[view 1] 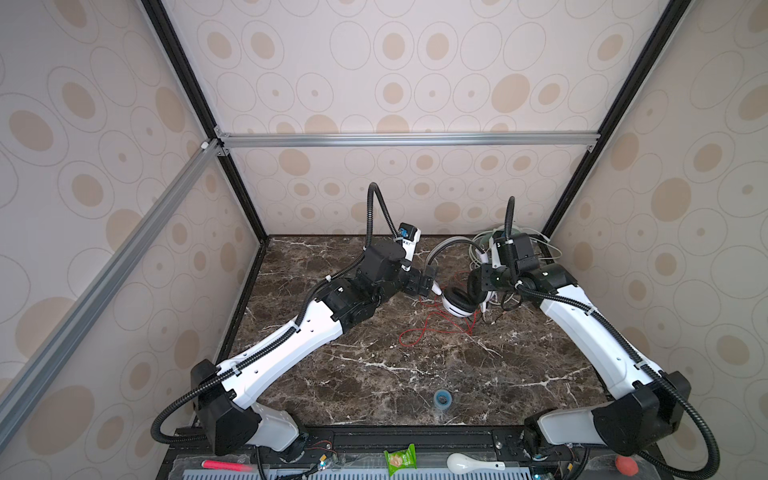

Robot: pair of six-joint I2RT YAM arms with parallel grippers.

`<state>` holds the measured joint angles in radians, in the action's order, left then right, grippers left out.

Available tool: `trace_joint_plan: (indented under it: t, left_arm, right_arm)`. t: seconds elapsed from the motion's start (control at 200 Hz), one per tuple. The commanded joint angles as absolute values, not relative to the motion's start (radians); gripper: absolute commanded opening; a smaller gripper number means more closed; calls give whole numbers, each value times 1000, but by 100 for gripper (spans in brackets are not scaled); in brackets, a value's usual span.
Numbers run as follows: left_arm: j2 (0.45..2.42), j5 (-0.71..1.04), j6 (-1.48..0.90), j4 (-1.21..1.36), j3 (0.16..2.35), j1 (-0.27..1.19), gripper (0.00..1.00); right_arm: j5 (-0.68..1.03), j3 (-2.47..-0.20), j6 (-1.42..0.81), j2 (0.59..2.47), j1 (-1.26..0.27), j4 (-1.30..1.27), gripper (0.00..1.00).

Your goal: Wrap the headphones

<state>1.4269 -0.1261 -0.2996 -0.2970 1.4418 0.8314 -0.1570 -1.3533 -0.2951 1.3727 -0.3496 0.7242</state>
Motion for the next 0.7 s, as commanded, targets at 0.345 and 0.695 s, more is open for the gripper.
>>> trace_joint_plan:
  t: [0.345, 0.695]
  left_arm:
    - [1580, -231, -177, -164, 1477, 835, 84]
    - [1648, -370, -87, -170, 1540, 834, 64]
  right_arm:
    - [-130, -1394, -410, 1378, -378, 755, 0]
    - [-139, -1381, -422, 1391, -409, 768, 0]
